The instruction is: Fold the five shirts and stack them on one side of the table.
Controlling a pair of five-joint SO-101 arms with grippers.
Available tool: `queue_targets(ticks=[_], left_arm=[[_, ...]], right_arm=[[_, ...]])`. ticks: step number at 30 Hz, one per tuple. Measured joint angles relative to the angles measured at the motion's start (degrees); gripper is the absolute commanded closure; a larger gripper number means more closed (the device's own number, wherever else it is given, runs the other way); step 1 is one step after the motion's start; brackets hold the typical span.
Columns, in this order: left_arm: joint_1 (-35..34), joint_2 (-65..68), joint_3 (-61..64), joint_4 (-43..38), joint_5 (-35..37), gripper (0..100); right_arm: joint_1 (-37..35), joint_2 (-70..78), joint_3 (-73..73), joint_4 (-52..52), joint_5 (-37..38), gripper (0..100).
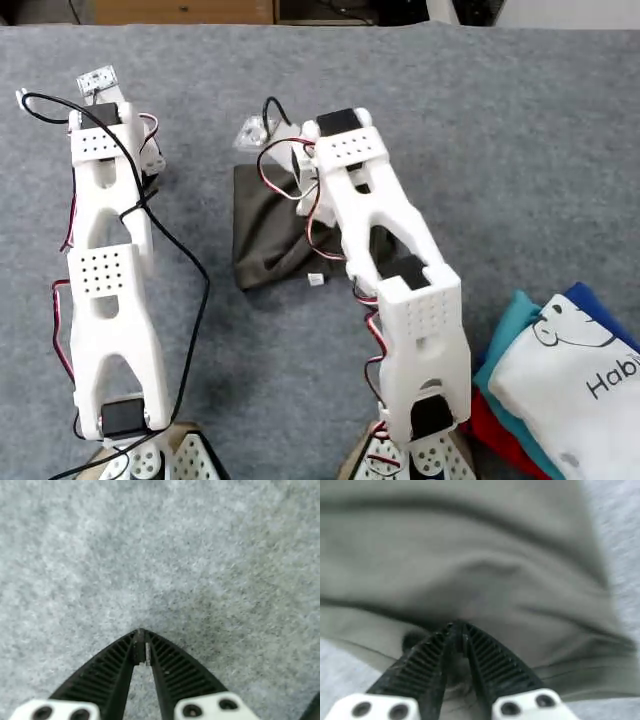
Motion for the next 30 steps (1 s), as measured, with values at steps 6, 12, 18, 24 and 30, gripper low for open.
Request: queue_targets(ticks=[6,12,18,24,30], left_arm=[[0.0,0.0,0.0,0.0,0.0,98],[0.0,0.0,0.0,0.0,-0.3,98],[0.0,0.0,0.0,0.0,-0.3,98],[0.0,0.0,0.0,0.0,-0.3,98],[1.1,0.0,-0.2,-0.1,-1.9,98]], right_arm=[[2.6,-1.7,1.0,4.7,0.0,99.4],[3.9,-7.9,14.2,1.7,0.0,99.4],[6.1,-18.0,33.5,-7.7,0.0,99.4],[11.2,-26.3,39.6,-14.1,0.0,99.3],[13.0,-25.8,27.2,-16.6,-0.1,99.3]])
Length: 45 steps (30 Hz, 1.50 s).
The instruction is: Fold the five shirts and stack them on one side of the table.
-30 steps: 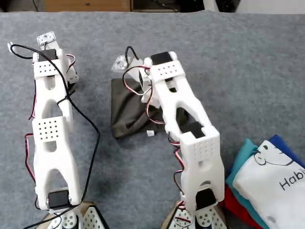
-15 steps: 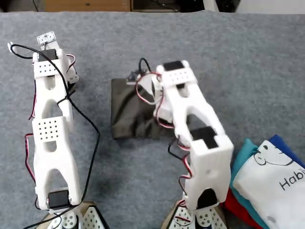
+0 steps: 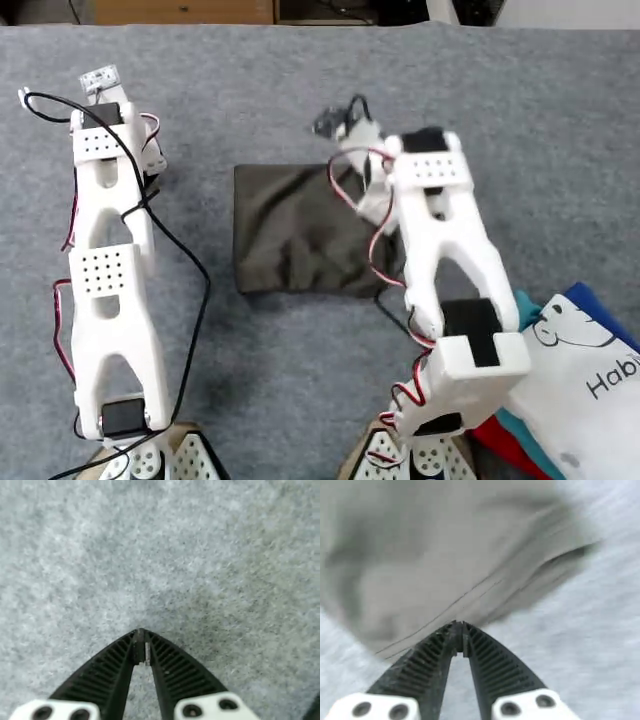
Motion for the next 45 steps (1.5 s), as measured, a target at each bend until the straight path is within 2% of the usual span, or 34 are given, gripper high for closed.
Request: queue_targets(ticks=[3,8,17,19,24,34,37,41,45], left_arm=[[2.4,0.3,-4.0,3.9,-1.1,98],[10.6,0.3,-15.7,12.6,-1.6,98],[22.2,-0.4,-19.4,13.5,-0.3,98],[24.4,0.7,-19.4,11.4,0.5,98],[22.6,9.6,-19.4,4.5,1.7,98],[20.6,11.3,-22.5,2.3,1.9,98],[20.3,11.3,-22.5,1.9,1.9,98],[19.0,11.4,-22.8,1.1,1.9,98],[16.9,10.5,-22.9,1.4,1.9,98]], right_arm=[[0.0,5.4,-9.5,-0.4,-1.5,99.3],[0.0,20.7,-26.1,-0.4,-6.0,99.3],[2.6,46.4,-55.7,5.2,-9.0,99.3],[3.8,50.4,-62.4,7.3,-9.0,99.3],[6.4,57.8,-75.3,11.8,-8.7,99.3],[6.9,61.9,-94.0,23.5,-8.8,99.3],[6.9,60.7,-94.5,28.0,-10.9,99.3],[7.1,55.2,-94.2,30.4,-17.5,99.3],[7.6,45.4,-84.1,30.5,-21.1,99.3]])
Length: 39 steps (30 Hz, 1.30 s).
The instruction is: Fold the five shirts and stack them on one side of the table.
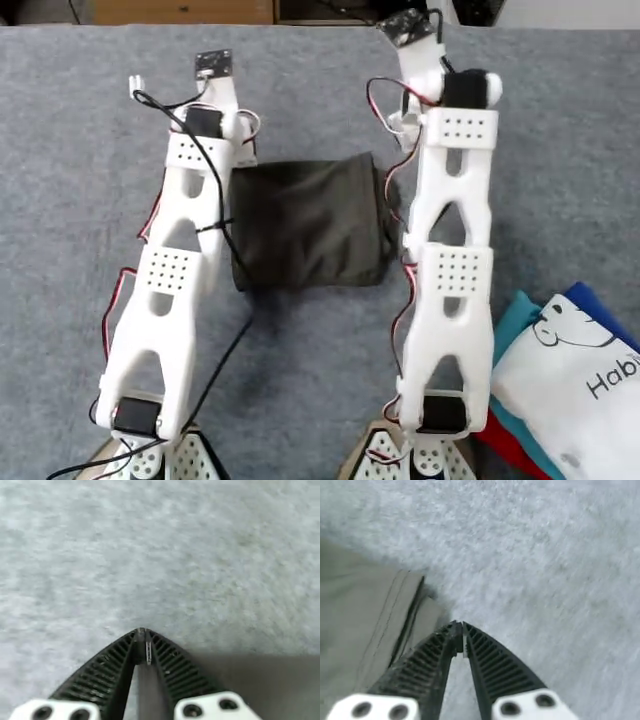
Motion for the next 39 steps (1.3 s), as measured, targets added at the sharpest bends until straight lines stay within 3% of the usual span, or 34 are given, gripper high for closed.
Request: queue_targets(ticks=[11,22,27,32,39], left_arm=[[-4.7,-6.2,0.0,6.4,2.1,98],[-18.8,-3.3,0.0,-0.6,2.6,98],[-18.5,-2.6,0.0,-1.4,2.6,98],[-18.2,-2.5,0.0,-1.5,2.6,98],[-17.8,-2.5,0.0,-1.5,2.6,98]], right_arm=[[-0.1,-36.9,55.3,-2.2,-6.1,99.3],[-0.1,-52.7,82.4,-0.4,-7.9,99.3],[-1.6,-52.8,91.0,-6.4,-22.2,91.6],[-9.3,-52.8,97.6,-16.5,-40.5,80.0],[-17.3,-52.8,100.1,-28.5,-59.3,78.9]])
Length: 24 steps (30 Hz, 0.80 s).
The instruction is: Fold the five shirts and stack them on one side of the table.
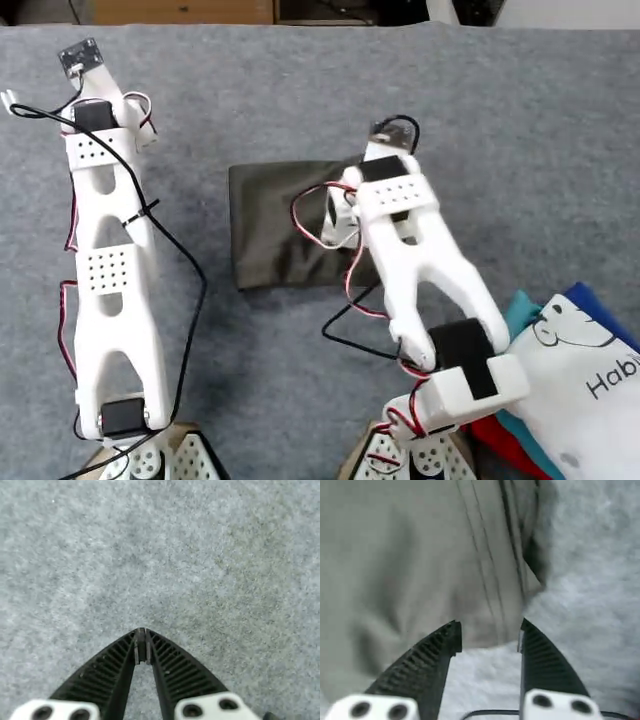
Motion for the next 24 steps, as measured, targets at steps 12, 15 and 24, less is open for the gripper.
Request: queue_targets(ticks=[12,15,24], left_arm=[[0.8,0.0,0.0,-0.5,-0.1,98],[0.9,0.0,0.0,-0.5,-0.1,98],[0.9,0.0,0.0,-0.5,-0.1,98]], right_arm=[[4.2,5.5,0.2,-6.2,-5.0,65.1],[4.7,8.9,0.2,-7.0,-5.0,65.2],[4.7,13.5,-0.2,-10.6,-5.0,73.5]])
